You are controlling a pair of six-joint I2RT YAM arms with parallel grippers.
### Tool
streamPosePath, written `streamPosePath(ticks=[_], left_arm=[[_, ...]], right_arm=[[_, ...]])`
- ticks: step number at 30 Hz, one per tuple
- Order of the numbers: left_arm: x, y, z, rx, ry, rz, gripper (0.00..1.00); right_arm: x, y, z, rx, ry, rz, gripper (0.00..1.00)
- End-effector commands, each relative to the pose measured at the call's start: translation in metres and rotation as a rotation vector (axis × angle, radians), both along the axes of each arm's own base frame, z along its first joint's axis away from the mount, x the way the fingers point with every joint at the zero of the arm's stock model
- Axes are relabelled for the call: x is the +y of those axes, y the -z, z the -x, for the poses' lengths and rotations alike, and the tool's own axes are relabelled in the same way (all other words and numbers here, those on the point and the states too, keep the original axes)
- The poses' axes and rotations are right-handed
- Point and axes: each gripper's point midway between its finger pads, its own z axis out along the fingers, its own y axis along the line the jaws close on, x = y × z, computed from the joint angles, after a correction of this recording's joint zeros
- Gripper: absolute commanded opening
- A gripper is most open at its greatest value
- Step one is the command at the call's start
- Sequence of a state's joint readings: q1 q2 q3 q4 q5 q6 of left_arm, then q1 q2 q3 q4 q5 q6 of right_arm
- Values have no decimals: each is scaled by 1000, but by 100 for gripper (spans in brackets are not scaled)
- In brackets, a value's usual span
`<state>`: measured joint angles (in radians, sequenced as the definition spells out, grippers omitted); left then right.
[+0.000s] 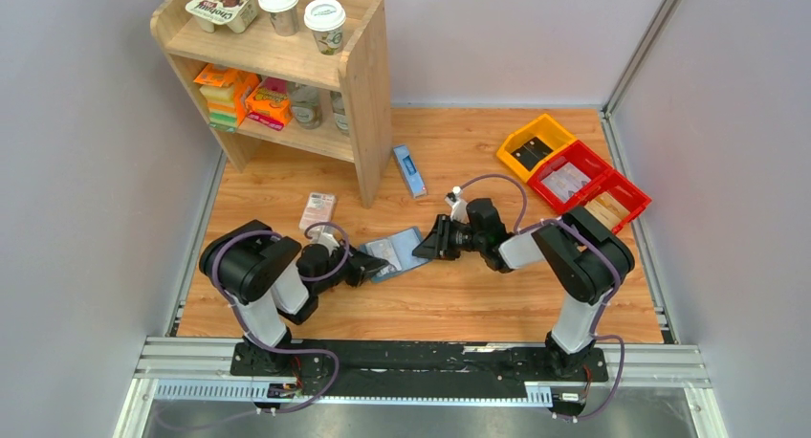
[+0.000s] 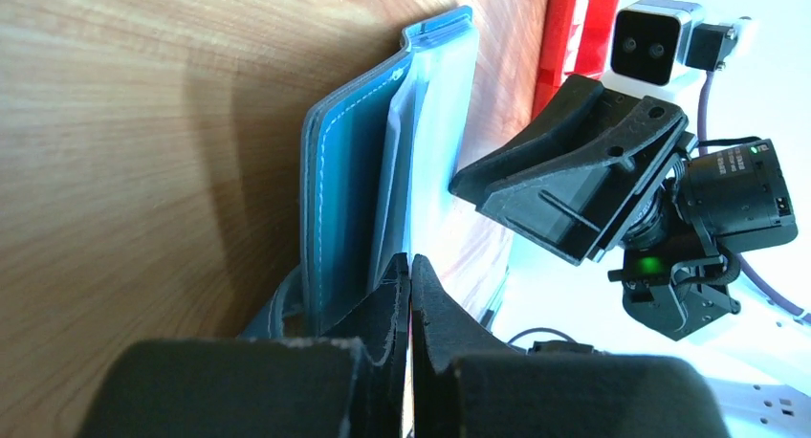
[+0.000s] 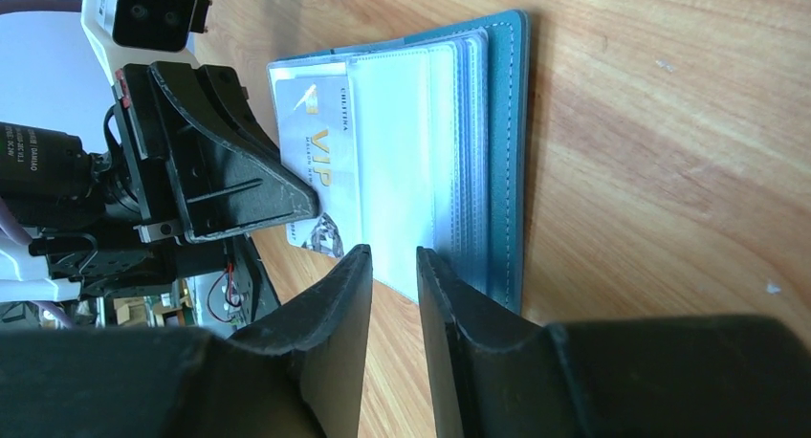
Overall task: Take the credit cards out of the card holder
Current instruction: Remove the credit card from the card holder.
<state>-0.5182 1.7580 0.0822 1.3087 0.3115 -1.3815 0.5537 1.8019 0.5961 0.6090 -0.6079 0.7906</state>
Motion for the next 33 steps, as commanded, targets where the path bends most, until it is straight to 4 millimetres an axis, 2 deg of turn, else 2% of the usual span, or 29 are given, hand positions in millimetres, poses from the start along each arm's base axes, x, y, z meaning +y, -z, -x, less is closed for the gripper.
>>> streamPosePath(ticks=[1,2,3,5,9,10,13,14,15,16,19,23,29,33], left_arm=[[14,-17,3,-86,-25,23,1],[15,-21,0,-100,-34,29,0],[21,-14,10,-73,-36,13,0],[22,-19,9,-92,-37,17,0],[17,-40,4,-154,-20,37,0],[12,-56,-5,-204,-16,54,0],[14,-78,-11,-272,-16,0,0],[12,-93,-17,-310,-17,-10,0],[19,-93,-16,-310,-24,-84,0],[21,-104,-21,-326,-32,-114,0],[42,-127,-23,-393,-110,-208,0],[45,-159,-26,-441,-154,-170,0],[20,-210,-34,-508,-118,-46,0],[4,-238,-35,-536,-126,16,0]], right_arm=[[-28,42,2,41,63,194,34],[-27,39,1,36,64,191,34],[-26,37,0,35,65,189,35],[-24,30,-3,19,62,177,36],[-17,3,-12,-28,64,140,41],[-17,-5,-15,-37,70,133,43],[-13,-35,-25,-85,96,105,50],[-12,-48,-29,-102,108,94,53],[-11,-58,-31,-118,116,85,56],[-11,-68,-35,-132,131,76,59],[-11,-102,-40,-178,169,23,67],[-7,-147,-34,-216,201,-108,70],[15,-215,2,-302,203,-386,71],[24,-242,15,-342,212,-471,71]])
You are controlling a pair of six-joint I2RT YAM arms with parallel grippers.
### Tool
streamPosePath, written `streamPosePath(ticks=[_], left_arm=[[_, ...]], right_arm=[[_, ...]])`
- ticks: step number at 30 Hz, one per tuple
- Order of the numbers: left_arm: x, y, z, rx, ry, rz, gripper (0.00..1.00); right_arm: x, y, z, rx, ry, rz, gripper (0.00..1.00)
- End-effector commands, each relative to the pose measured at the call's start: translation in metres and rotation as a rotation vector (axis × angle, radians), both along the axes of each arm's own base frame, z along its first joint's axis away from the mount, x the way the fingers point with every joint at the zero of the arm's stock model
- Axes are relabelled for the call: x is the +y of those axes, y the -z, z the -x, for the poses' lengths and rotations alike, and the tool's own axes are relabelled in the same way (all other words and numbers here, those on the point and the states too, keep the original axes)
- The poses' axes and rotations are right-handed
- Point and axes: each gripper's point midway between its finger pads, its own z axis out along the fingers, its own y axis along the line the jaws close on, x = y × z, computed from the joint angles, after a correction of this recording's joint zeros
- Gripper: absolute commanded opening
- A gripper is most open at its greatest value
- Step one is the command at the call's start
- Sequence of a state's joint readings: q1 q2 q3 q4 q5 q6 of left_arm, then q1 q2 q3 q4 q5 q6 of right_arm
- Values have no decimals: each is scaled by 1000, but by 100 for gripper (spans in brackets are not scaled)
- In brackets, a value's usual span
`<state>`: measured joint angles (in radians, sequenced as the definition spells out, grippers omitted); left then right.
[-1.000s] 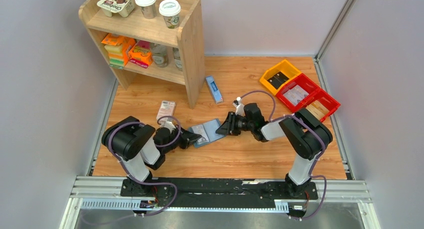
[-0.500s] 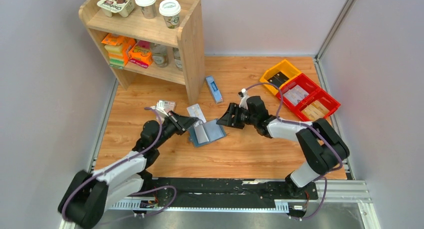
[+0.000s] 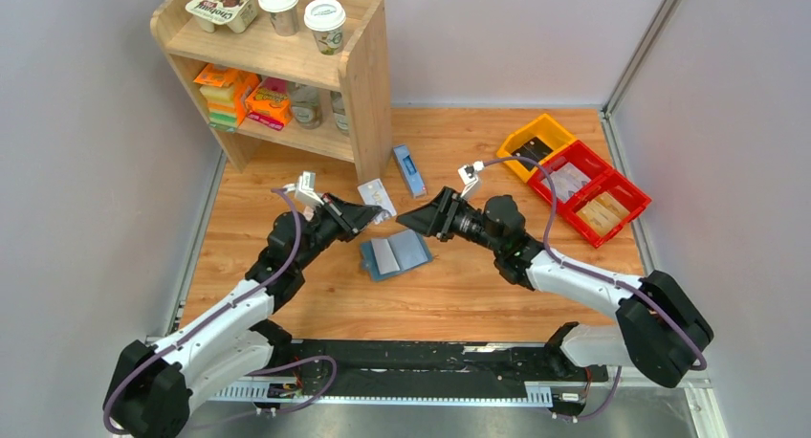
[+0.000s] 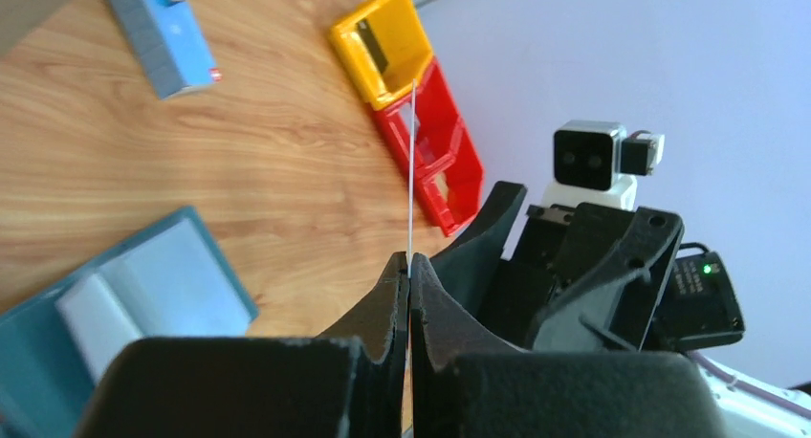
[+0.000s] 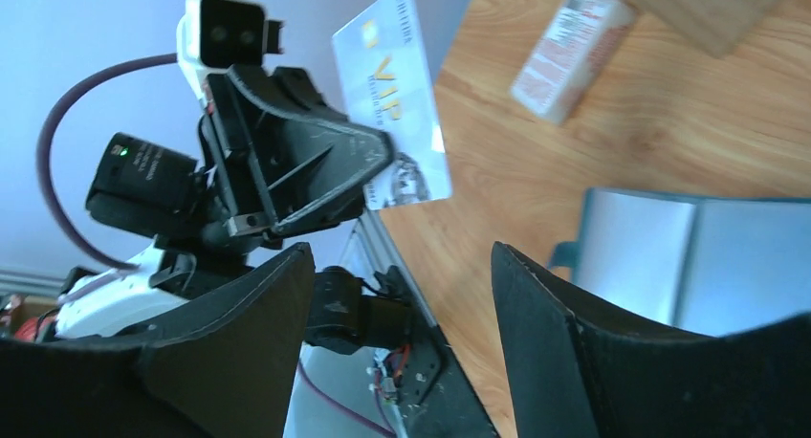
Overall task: Take the credit cards out of the card holder
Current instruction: Remove the credit card from the card holder, then place the credit card in the storage box.
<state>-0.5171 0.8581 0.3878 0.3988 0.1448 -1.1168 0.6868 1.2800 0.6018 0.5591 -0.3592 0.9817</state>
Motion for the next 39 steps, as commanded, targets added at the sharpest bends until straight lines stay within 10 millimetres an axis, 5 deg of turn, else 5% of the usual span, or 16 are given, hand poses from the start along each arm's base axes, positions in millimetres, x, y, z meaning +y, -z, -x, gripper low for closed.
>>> streamPosePath(ticks=[1,14,20,24,26,30,32,37,38,39], left_arm=[[-17,-57,0,-94,7,106,0],[-42,-80,8,-88,38,248,0],[-45,-83,11,-75,52,289,0],[-45,-83,12,-77,54,295,0],[-44,-81,12,-81,54,294,0],[-32,-69,11,-77,1,266,17],[-24,-63,10,-85,-15,208,34],[1,-34,6,-57,-35,-67,61],[4,-46,4,-107,-30,-129,64],[11,-30,5,-64,-18,-216,65]], right_arm=[[7,-60,5,-95,42,-192,70],[4,-93,-1,-160,85,-269,53],[0,-93,-7,-169,119,-273,33],[-2,-91,-9,-180,124,-258,0],[-4,-89,-11,-190,127,-237,0],[-17,-83,-13,-252,136,-135,0],[-30,-68,-18,-248,133,-36,0],[-80,-46,-31,-279,166,217,0],[-91,-46,-33,-300,175,276,0],[-107,-33,-35,-279,183,371,0]])
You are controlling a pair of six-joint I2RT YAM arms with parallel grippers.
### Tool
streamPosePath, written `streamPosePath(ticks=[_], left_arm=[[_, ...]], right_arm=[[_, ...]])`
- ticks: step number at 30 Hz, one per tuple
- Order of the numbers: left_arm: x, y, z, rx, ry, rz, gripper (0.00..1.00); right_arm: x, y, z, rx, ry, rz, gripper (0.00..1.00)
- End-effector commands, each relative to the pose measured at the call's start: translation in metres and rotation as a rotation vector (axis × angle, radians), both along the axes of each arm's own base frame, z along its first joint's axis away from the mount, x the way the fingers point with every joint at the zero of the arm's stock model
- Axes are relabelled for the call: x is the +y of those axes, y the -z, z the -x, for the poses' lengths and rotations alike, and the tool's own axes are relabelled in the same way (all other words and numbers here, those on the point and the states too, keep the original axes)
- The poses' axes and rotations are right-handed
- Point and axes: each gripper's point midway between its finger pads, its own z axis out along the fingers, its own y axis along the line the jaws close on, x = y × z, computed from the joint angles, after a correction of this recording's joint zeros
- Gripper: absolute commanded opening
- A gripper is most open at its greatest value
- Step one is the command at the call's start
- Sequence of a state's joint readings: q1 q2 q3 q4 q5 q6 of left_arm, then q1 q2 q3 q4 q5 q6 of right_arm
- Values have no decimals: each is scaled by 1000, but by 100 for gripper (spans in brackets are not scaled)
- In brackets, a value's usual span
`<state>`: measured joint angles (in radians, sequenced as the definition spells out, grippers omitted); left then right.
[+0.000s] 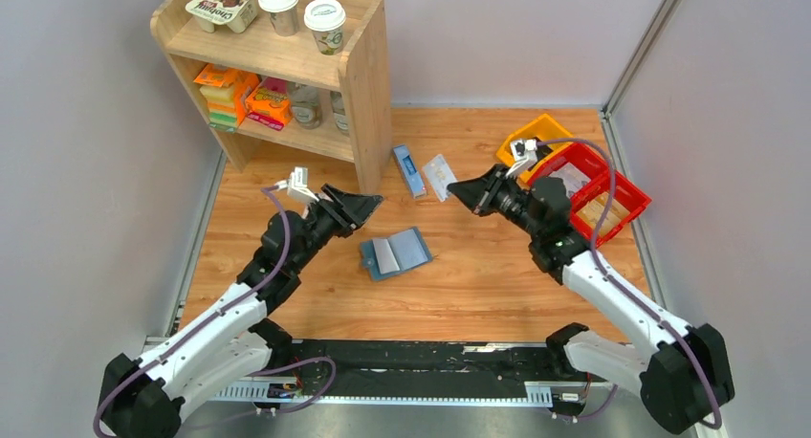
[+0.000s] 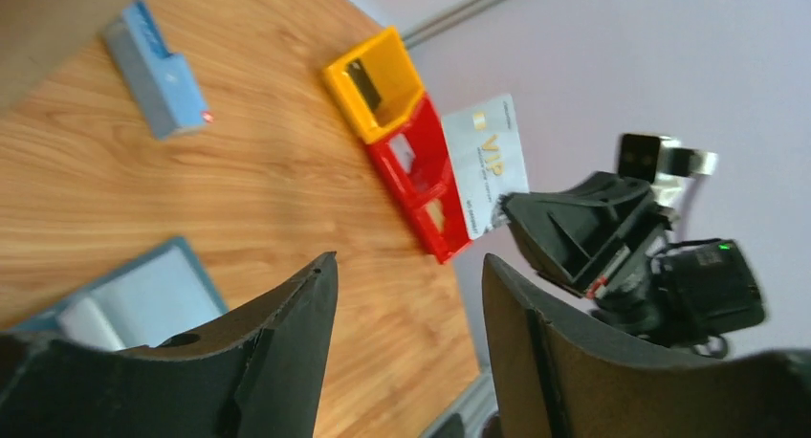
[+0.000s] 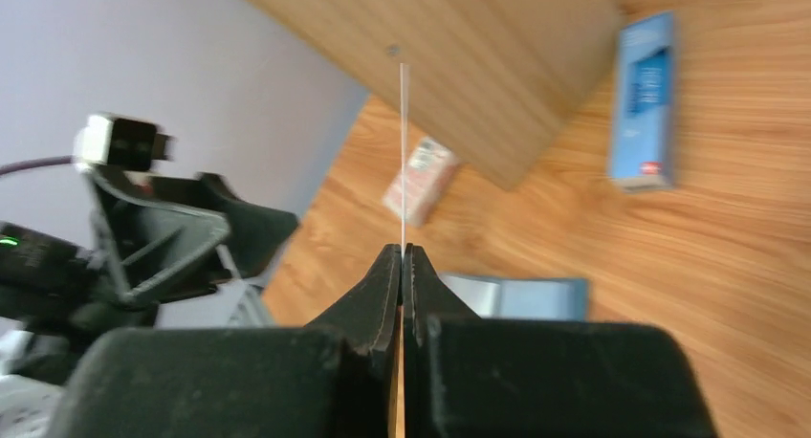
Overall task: Take the credit cards out of the card holder
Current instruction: Place the credit card in the storage box.
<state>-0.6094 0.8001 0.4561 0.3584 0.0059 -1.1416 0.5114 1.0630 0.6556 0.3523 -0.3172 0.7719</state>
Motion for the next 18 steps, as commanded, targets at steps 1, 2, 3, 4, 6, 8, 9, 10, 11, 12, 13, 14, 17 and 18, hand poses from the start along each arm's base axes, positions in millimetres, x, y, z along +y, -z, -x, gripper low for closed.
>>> streamPosePath(ticks=[1,2,3,4,6,8,9,10,11,12,13,14,17,18], left_arm=[[22,14,3,1,35,-374,68],[26,17,1,-3,33,-429,69],[32,14,3,-20,43,-511,72],[34,14,2,-29,48,-547,72],[40,12,4,-64,67,-636,76],[44,9,6,-106,92,-706,80],[46,14,6,-120,109,-756,82],[48,14,6,-131,114,-779,83],[51,19,6,-134,124,-815,85],[51,18,6,-145,133,-828,86],[51,23,6,-153,152,-861,86],[52,24,6,-169,158,-883,88],[61,25,7,-207,116,-938,92],[63,29,9,-213,115,-953,93]], right_arm=[[-51,21,-2,-16,37,357,0],[-64,24,-5,-18,53,426,0],[-80,27,-9,-9,74,489,0],[-93,28,-13,-2,95,538,0],[-131,35,-22,33,172,636,0],[-162,37,-29,59,238,687,0],[-176,39,-33,71,274,707,0],[-190,40,-37,82,303,723,0],[-207,43,-40,93,331,736,0],[-218,47,-44,104,352,748,0],[-230,49,-49,121,383,749,0],[-239,52,-54,122,386,767,0],[-266,58,-71,172,421,745,2],[-272,60,-76,187,423,735,2]])
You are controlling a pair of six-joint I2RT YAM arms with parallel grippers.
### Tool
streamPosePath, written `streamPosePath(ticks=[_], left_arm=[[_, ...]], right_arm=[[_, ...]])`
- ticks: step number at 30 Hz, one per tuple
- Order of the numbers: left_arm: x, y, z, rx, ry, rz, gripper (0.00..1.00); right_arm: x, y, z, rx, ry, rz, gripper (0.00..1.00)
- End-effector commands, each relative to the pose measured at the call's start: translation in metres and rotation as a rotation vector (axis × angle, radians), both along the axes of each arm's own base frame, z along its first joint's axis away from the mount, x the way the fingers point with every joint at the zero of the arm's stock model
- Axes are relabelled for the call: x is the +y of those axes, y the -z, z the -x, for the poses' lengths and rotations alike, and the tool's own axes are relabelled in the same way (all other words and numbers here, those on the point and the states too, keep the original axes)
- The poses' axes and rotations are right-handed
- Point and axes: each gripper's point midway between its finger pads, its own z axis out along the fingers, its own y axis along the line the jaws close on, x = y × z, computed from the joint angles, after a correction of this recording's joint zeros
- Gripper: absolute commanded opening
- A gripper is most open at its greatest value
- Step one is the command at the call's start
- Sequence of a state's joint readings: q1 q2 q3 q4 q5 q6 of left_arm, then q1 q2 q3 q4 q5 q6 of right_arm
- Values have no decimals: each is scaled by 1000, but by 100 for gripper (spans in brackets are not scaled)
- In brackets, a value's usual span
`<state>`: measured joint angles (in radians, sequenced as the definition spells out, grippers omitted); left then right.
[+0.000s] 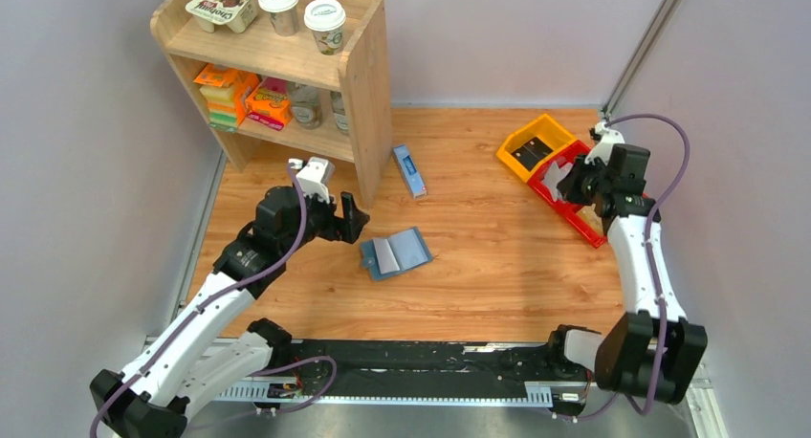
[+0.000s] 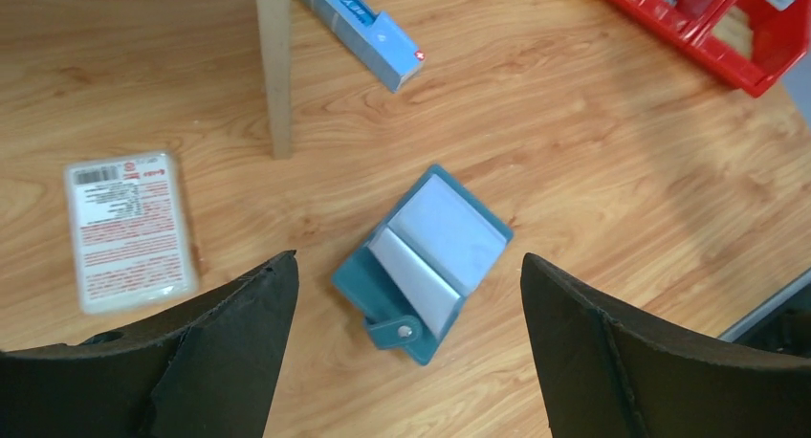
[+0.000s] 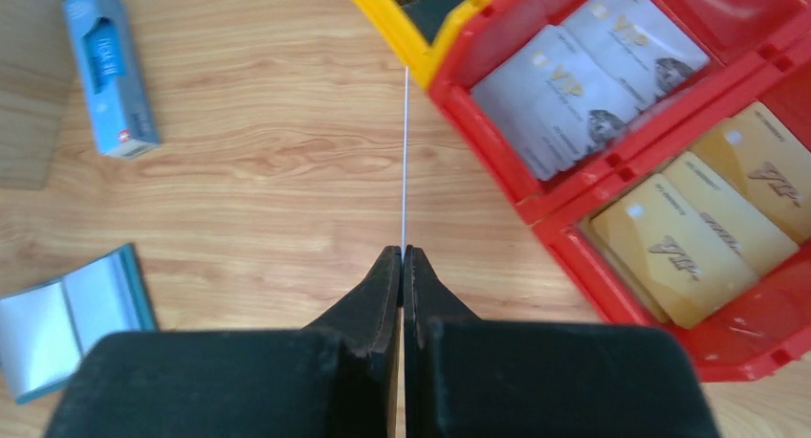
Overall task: Take the credit cards out of the card holder
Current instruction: Place the credit card in the storage box.
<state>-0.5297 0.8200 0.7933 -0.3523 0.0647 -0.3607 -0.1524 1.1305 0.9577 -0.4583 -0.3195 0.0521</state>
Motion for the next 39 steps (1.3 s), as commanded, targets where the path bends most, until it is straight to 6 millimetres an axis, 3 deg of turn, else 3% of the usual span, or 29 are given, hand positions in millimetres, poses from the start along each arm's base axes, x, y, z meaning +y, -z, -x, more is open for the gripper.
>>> streamPosePath(ticks=[1,5,12,17,21,24,28,30,36,39], left_arm=[[16,-1,4,-103,12,-124,93],[23,-1,6,-113,-22,-116,93],[28,-4,4,-123,-40,-136,93],[28,1,3,-95,-36,-160,93],[26,7,1,-67,-25,-173,92],[23,9,1,-59,-11,-178,91],[18,13,-1,-42,13,-188,90],[14,15,0,-28,32,-181,89],[-2,18,3,31,84,-126,88],[-9,22,4,69,102,-101,88]], right_arm=[[-30,-7,-24,-4,-13,23,2],[-49,12,-46,60,-18,38,2],[-57,55,-73,221,-90,7,3],[-59,84,-81,277,-115,-6,4],[-72,101,-85,315,-83,9,11],[-86,98,-90,313,-23,57,31],[-106,80,-96,258,73,144,33],[-112,67,-99,228,105,174,41],[-113,34,-100,162,202,291,51],[-87,16,-100,118,195,243,54]])
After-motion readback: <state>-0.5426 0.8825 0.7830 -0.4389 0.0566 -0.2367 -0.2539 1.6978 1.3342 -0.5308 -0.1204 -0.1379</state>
